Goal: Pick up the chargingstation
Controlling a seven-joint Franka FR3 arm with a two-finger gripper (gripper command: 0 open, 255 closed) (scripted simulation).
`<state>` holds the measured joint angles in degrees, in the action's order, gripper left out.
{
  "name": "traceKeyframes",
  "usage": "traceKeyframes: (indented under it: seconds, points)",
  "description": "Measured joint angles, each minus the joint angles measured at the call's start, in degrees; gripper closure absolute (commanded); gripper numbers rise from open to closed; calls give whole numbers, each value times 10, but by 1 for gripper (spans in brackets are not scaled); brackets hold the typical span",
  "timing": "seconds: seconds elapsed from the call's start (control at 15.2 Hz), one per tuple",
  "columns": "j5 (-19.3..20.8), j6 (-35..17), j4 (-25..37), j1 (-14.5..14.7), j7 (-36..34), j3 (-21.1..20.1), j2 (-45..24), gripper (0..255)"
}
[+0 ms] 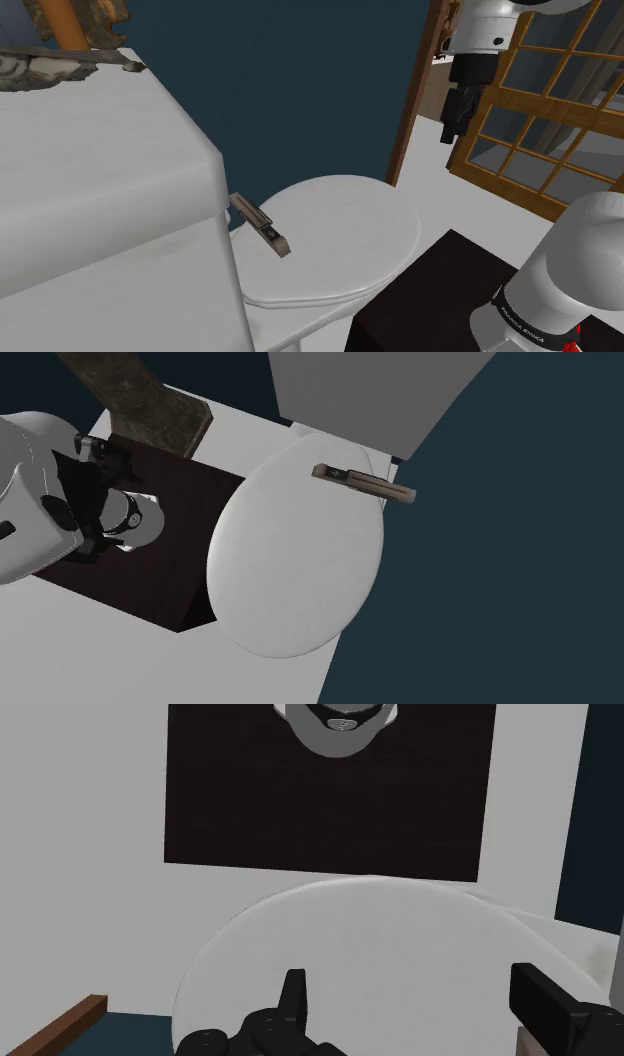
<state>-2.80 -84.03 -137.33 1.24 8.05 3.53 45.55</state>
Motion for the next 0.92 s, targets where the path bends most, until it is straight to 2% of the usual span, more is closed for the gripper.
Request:
traceKeyframes:
  seconds: [0.13, 0.4, 0.92]
  points:
    - [-3, -7, -2, 2, -4, -4, -5, 0]
    - [-23, -62, -9, 13, -35, -35, -46, 0]
    - [-52, -193, 7, 36, -104, -104, -178, 0]
